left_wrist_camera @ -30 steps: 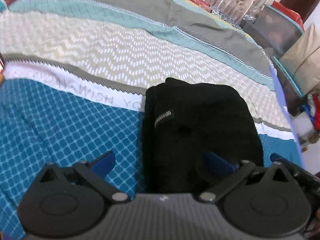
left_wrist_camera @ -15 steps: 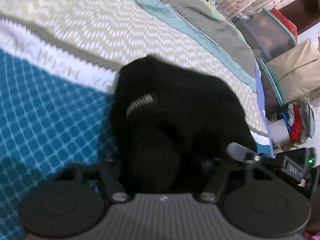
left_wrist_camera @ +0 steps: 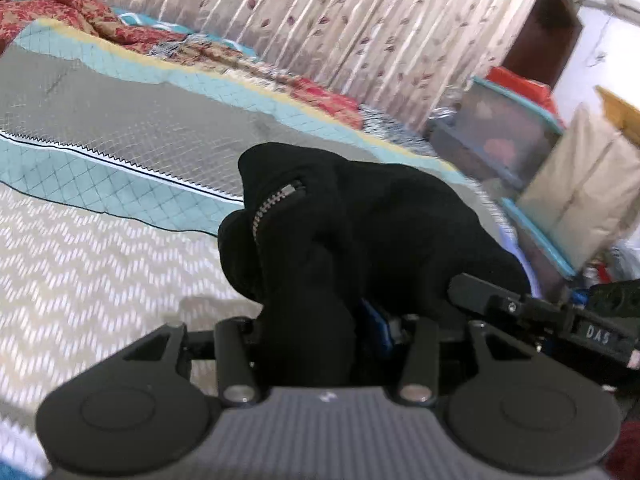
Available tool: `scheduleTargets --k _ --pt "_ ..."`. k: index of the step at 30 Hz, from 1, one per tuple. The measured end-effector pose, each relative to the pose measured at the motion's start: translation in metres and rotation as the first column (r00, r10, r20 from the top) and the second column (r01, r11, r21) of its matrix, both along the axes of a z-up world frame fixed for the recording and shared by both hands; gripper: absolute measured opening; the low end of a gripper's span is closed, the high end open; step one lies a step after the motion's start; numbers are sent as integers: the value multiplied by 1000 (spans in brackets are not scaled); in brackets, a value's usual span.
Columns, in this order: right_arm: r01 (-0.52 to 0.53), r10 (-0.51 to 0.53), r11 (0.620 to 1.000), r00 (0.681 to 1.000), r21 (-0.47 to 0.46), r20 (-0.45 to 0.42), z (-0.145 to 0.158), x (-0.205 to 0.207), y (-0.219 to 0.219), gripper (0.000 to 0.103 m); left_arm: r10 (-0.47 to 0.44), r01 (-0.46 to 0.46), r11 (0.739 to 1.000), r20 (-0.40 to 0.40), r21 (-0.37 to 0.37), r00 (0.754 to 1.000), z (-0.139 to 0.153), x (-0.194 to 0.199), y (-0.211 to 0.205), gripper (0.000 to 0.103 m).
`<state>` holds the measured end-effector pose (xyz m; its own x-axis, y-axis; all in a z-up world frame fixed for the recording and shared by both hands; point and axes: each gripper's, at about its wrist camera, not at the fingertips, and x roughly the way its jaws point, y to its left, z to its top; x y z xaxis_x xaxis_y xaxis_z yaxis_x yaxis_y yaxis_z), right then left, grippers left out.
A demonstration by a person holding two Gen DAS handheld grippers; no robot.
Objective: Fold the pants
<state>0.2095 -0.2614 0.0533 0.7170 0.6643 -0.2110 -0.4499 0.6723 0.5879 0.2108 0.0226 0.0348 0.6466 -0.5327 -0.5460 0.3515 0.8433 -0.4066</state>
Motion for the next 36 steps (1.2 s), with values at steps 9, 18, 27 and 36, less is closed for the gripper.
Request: scheduleTargets --k 9,18,27,36 --pt "239 -223 971 891 -9 -394 -115 47 -38 86 158 -118 970 -185 211 970 -97 45 -37 85" --pt "319 -373 927 831 -196 -413 -109 3 -37 88 203 -157 959 -184 237 962 -52 -3 -17 84" --pt "287 -377 920 831 -266 -410 -97 -87 -11 87 181 -94 924 -209 371 961 -48 -99 -33 85" --pt "272 -416 887 821 -373 -390 -101 -173 15 88 195 -63 895 -259 441 946 -58 -171 -42 88"
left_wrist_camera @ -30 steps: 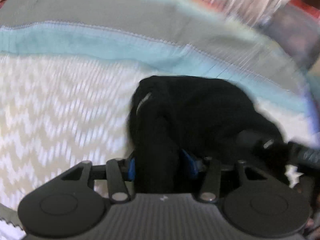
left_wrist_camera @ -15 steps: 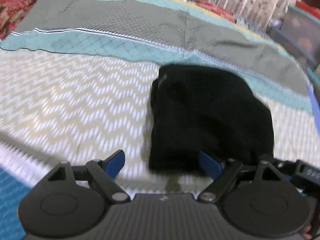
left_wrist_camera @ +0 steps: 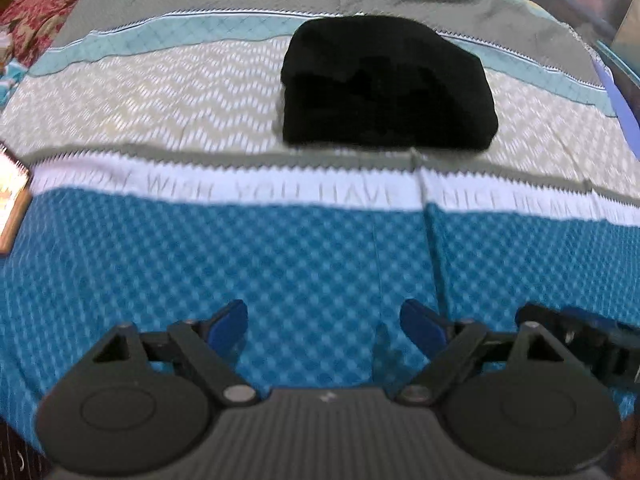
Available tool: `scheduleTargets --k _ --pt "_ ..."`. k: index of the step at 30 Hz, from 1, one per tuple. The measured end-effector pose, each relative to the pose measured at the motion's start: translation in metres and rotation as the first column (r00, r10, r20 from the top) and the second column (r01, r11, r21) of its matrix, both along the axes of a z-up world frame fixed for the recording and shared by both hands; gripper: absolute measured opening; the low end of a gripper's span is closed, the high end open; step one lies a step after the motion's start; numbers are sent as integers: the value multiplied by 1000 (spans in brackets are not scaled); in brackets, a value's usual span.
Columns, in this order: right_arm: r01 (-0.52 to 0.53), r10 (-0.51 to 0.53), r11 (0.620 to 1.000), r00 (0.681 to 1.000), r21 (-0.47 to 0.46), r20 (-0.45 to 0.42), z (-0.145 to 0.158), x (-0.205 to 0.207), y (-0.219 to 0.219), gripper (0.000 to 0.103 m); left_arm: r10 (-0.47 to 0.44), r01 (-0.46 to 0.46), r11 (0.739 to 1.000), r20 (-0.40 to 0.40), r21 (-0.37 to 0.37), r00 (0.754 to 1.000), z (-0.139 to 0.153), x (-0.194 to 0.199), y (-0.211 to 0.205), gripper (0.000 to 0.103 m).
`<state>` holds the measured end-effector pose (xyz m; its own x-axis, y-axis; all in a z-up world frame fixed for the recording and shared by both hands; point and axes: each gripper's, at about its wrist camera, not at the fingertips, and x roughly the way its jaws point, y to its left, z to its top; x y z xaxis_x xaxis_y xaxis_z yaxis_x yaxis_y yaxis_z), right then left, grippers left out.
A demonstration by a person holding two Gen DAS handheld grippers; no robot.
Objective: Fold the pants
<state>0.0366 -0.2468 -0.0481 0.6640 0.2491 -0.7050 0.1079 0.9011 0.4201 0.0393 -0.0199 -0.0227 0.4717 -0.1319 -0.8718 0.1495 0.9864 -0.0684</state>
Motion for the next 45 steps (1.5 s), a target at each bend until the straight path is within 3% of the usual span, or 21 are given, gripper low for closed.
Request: scheduleTargets --k 5,14,21,30,41,45 --pt "-13 12 999 1000 -46 -23 -7 -27 13 88 5 -7 998 32 58 999 1 -28 -2 93" --pt "-48 46 995 999 -89 -21 -1 -33 27 91 -14 10 997 43 80 999 7 -56 -4 97" --pt "-81 79 995 997 -59 -23 3 -38 30 91 0 -6 997 81 81 997 18 -64 1 103" --pt "-88 88 996 996 -33 4 18 -47 33 92 -10 -5 993 129 116 992 28 -71 2 103" --pt "-72 73 997 997 -34 23 23 -51 30 93 -21 9 997 166 74 986 38 -76 3 103" --pt "-57 58 998 998 -32 17 22 -51 28 93 -29 12 996 187 90 982 40 -78 1 103"
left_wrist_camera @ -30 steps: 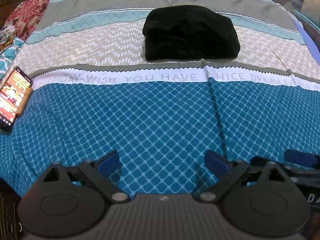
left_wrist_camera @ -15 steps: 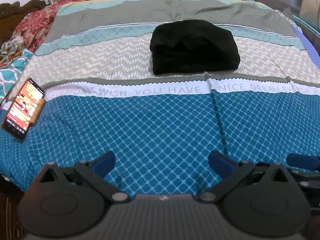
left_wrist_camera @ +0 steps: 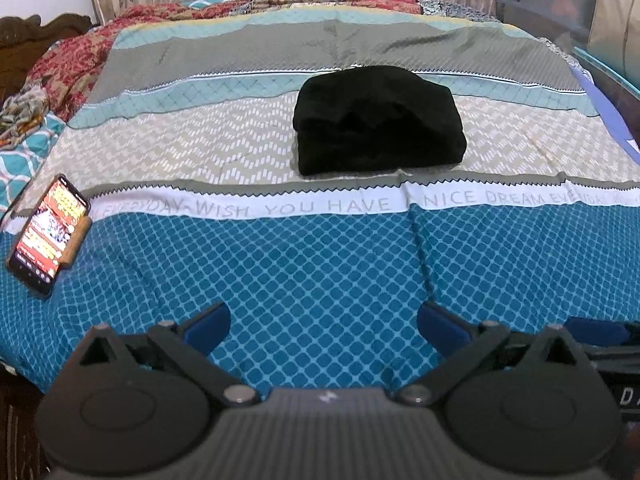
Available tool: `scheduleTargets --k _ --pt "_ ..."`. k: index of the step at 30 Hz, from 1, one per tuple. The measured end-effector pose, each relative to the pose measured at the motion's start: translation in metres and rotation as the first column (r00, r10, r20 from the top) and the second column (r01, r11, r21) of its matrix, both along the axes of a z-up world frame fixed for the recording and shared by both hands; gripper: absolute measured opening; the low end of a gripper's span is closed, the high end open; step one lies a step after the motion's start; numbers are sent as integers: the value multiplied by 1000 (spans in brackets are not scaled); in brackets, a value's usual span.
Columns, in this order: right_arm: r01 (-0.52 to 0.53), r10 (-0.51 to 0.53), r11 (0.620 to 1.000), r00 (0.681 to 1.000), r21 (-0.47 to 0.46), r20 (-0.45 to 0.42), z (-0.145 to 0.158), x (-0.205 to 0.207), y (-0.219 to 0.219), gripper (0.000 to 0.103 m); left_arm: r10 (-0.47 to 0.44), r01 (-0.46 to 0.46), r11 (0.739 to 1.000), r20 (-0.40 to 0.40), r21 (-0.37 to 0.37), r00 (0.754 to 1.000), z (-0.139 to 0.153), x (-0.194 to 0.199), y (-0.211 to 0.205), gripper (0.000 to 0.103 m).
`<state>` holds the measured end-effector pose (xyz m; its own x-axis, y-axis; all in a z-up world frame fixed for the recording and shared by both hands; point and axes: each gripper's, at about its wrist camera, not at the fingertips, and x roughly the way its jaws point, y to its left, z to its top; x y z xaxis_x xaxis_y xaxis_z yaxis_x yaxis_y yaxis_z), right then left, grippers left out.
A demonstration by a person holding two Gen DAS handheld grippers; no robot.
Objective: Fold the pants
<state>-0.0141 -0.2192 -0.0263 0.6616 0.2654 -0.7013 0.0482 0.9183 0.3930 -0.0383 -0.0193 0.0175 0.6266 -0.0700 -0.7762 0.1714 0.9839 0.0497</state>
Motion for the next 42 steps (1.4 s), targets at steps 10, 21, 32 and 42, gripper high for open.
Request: scheduleTargets --k 10,21,32,42 --pt "2 -2 1000 1000 9 -1 0 -1 2 93 -2 0 999 44 38 999 5 -4 -4 103" --pt "5 -5 1000 1000 15 7 4 -4 3 93 11 -15 998 62 65 998 6 -6 -2 103" --pt "23 -23 1000 1000 15 20 7 -8 4 93 25 -29 997 66 68 998 7 -7 2 103" --pt "32 -32 999 999 8 40 10 -10 5 93 37 -41 997 59 71 998 6 -7 3 103"
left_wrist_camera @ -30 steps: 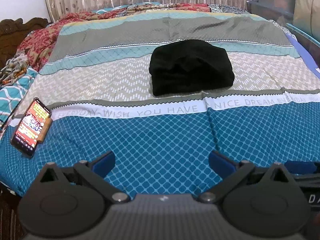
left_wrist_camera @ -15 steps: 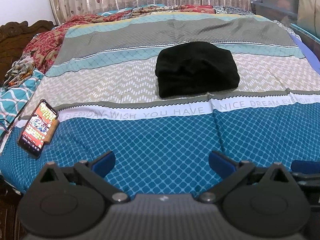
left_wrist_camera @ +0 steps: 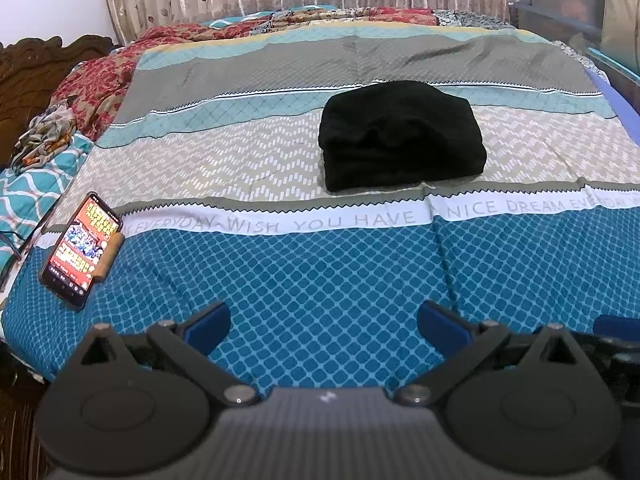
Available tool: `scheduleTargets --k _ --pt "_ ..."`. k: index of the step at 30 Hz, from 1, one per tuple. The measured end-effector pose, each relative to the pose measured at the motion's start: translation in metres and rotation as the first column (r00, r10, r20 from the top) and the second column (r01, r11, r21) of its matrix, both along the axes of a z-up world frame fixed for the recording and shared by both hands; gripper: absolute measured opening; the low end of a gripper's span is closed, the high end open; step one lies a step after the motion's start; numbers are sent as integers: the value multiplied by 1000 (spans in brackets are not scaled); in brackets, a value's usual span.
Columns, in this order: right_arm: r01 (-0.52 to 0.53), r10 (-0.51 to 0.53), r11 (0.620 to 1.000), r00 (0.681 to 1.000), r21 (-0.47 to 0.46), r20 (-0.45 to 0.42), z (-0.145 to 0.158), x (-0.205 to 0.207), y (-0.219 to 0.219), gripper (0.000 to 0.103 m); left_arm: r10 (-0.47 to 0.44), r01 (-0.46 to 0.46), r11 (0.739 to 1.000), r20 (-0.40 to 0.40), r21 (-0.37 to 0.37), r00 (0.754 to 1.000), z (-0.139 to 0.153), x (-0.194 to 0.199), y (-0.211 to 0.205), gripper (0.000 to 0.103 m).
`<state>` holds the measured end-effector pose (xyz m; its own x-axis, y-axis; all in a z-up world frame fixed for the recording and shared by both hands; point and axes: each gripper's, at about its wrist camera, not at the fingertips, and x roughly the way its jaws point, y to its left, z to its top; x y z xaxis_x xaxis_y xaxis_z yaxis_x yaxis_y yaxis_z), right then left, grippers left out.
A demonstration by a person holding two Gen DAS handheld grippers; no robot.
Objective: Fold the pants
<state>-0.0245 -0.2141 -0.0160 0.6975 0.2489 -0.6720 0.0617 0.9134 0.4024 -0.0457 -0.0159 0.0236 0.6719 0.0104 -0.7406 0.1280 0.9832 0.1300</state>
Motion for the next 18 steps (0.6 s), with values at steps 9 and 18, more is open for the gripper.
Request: scheduleTargets --k 9,18 --pt "12 -12 1000 1000 13 -16 -3 0 -1 94 17 -16 1000 -15 6 1000 -2 1 1 103" --pt "4 -4 1000 1000 16 6 -1 -1 1 95 29 -29 1000 -16 11 999 -2 2 4 103"
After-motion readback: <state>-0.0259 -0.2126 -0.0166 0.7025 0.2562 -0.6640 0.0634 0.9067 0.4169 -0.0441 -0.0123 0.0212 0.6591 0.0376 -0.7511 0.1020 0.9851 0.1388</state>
